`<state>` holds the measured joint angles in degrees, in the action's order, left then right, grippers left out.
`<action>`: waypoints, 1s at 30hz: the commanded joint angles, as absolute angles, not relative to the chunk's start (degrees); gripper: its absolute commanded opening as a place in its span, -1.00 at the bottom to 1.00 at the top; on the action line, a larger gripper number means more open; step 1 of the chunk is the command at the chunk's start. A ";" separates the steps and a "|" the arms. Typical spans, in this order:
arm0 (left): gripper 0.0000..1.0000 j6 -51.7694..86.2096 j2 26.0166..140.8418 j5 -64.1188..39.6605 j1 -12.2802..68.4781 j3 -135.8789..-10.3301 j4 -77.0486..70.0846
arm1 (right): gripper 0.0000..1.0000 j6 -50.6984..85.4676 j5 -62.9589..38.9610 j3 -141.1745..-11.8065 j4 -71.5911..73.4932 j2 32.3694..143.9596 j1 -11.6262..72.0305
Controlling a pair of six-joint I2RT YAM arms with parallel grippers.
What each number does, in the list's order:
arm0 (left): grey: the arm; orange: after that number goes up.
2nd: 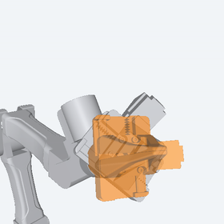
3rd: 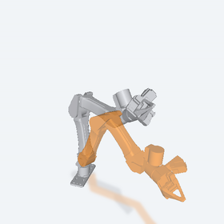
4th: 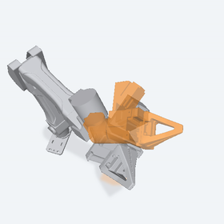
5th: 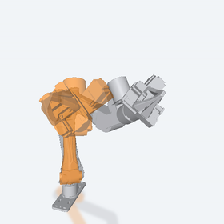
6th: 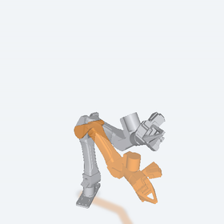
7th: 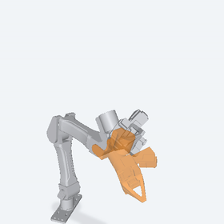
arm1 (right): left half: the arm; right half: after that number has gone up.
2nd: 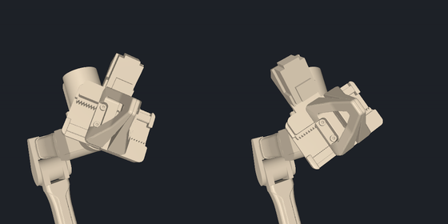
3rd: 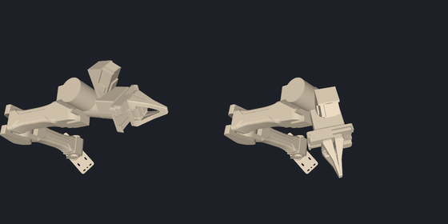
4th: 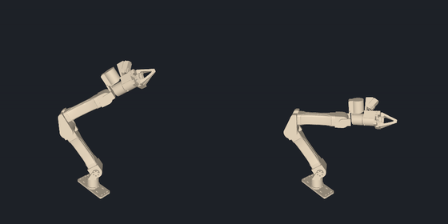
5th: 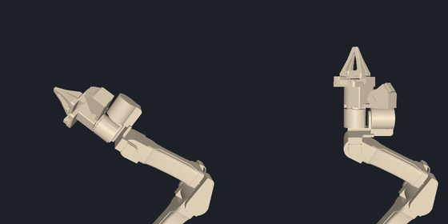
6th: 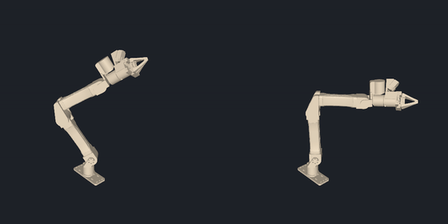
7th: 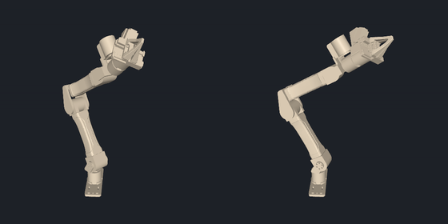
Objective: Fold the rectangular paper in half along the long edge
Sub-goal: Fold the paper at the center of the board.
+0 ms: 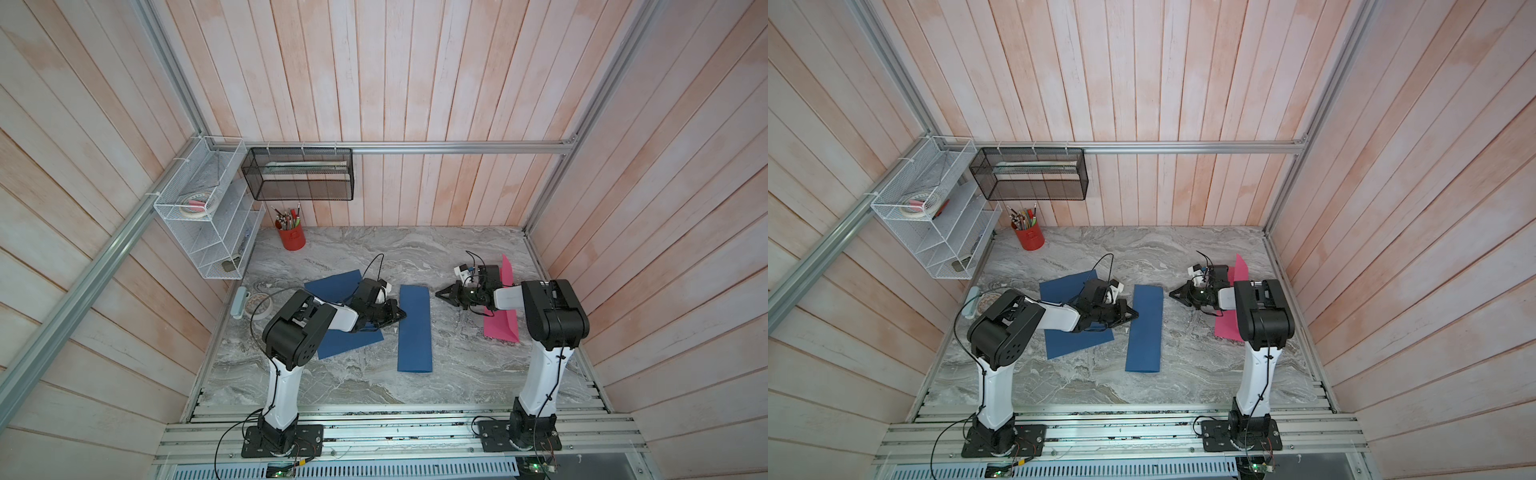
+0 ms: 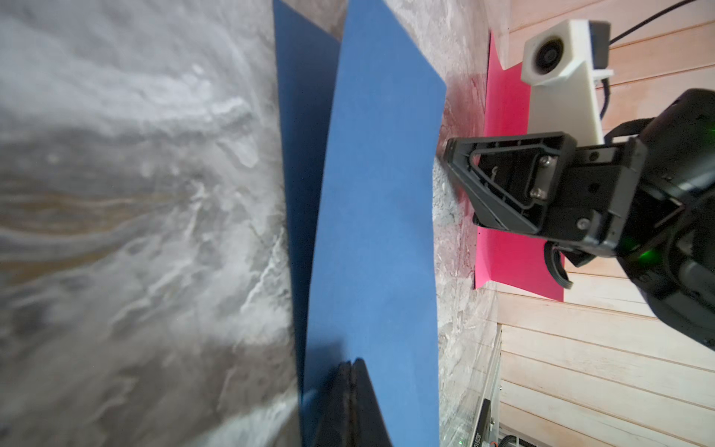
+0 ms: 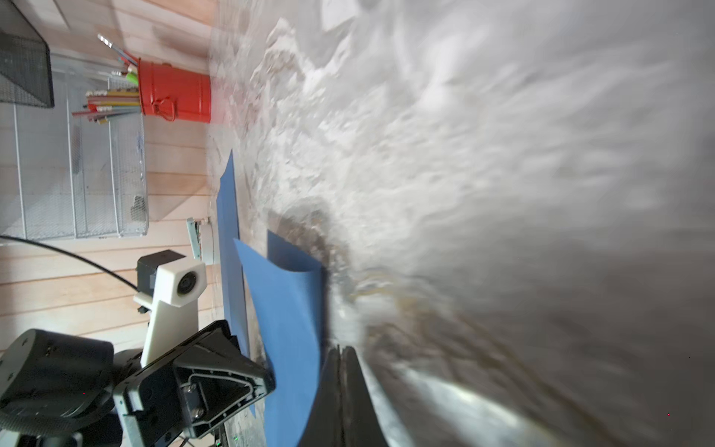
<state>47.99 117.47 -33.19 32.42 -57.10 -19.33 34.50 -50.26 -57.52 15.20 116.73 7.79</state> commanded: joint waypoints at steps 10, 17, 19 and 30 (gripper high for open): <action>-1.00 47.09 120.27 -31.73 32.91 -54.47 -11.04 | -1.00 39.02 -50.62 -60.56 20.17 122.65 8.20; -1.00 46.93 120.49 -31.73 32.89 -54.33 -11.08 | -1.00 32.90 -47.80 -60.03 12.83 120.40 4.64; -1.00 46.94 120.80 -31.73 32.94 -54.40 -11.12 | -1.00 31.76 -47.48 -59.99 10.95 117.97 4.92; -1.00 46.85 120.90 -31.64 32.95 -54.52 -11.06 | -0.70 36.53 -51.35 -44.44 18.88 100.79 11.87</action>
<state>47.99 117.47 -33.67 32.42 -57.04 -19.31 34.68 -50.13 -49.60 15.92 104.03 11.81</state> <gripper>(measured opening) 0.045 0.107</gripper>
